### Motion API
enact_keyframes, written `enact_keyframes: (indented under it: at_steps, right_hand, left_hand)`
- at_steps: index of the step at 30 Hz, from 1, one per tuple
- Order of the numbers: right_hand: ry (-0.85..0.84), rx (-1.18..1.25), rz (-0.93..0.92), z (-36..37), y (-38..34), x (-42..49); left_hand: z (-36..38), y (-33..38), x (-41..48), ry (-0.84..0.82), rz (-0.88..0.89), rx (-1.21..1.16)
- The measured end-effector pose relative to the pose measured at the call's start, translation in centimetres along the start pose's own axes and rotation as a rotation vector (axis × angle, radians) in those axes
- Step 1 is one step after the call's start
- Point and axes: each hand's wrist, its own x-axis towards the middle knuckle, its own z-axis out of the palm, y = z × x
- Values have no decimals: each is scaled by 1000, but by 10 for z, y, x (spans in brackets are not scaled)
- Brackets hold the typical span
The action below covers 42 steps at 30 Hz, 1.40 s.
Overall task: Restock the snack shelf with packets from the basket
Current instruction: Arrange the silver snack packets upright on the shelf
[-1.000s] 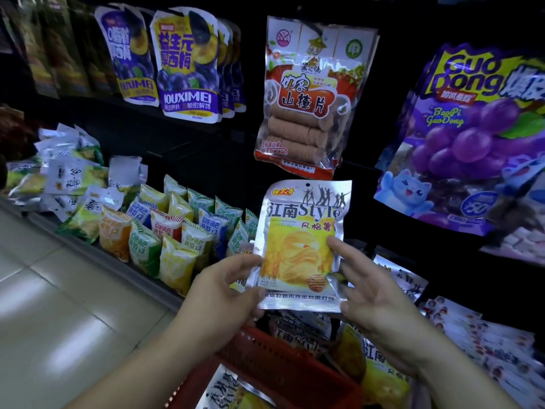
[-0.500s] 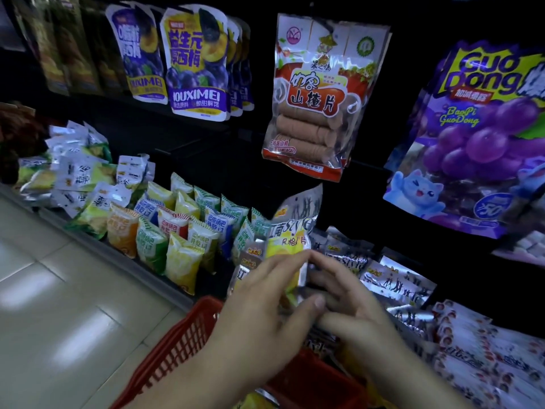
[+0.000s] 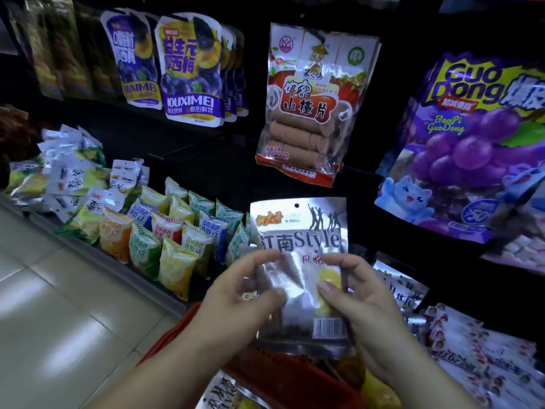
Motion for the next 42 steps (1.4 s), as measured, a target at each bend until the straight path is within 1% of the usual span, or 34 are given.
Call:
enact_keyframes:
  at_steps: [2, 5, 9, 13, 14, 16, 17, 18, 19, 20, 21, 22, 24, 26, 27, 29, 31, 33, 35, 38, 40, 42]
  right_hand:
    - [-20, -71, -2, 0, 1, -3]
    - [-43, -101, -31, 4, -1, -9]
    - [-68, -133, -19, 5, -1, -11]
    - [-102, -119, 23, 4, -5, -12]
    - [-93, -153, 27, 3, -3, -11]
    - [4, -308, 8, 1, 2, -8]
    - [63, -351, 11, 0, 0, -7]
    - [97, -337, 11, 0, -2, -6]
    - [101, -251, 42, 2, -6, -5]
    - [65, -112, 100, 1, -8, -3]
    - [20, 21, 175, 2, -13, -2]
    - [-21, 91, 232, 3, -16, -1]
    - [-18, 92, 265, 0, -14, 0]
    - [111, 42, 265, -5, -6, 4]
    - [181, 13, 257, -9, -3, 6]
    - [309, -118, 177, -21, 3, 12]
    - [387, -289, 43, -33, 9, 20]
    - [379, -403, -59, -45, 16, 33]
    - [334, -470, -95, -55, 22, 51]
    - [276, -516, -91, -66, 37, 82]
    - [259, -563, -60, -72, 60, 101]
    - [251, -628, -35, -77, 88, 117]
  left_hand:
    - [-1, -1, 0, 77, 28, 6]
    - [-1, -5, 1, 158, 39, -19]
    - [0, -9, 3, 177, 53, -54]
    - [0, -5, 4, 162, 120, -50]
    - [-1, -6, 5, 159, 137, -30]
    - [-4, -9, 6, 156, 214, 104]
    - [-5, -11, 6, 146, 286, 241]
    - [-3, -13, 6, 124, 378, 406]
    - [0, -15, 3, 92, 480, 562]
    - [6, -17, 1, 48, 568, 686]
    - [12, -20, -1, -2, 630, 787]
    - [19, -23, -3, -48, 682, 870]
    - [32, -34, -4, -141, 748, 980]
    - [39, -43, -2, -245, 784, 997]
    - [42, -46, 0, -306, 774, 981]
    - [45, -51, 3, -400, 703, 923]
    - [46, -53, 10, -402, 582, 900]
    - [43, -57, 23, -368, 444, 908]
    - [37, -63, 42, -323, 313, 909]
    - [29, -77, 77, -231, 190, 886]
    - [27, -88, 101, -203, 125, 860]
    - [29, -101, 124, -190, 24, 763]
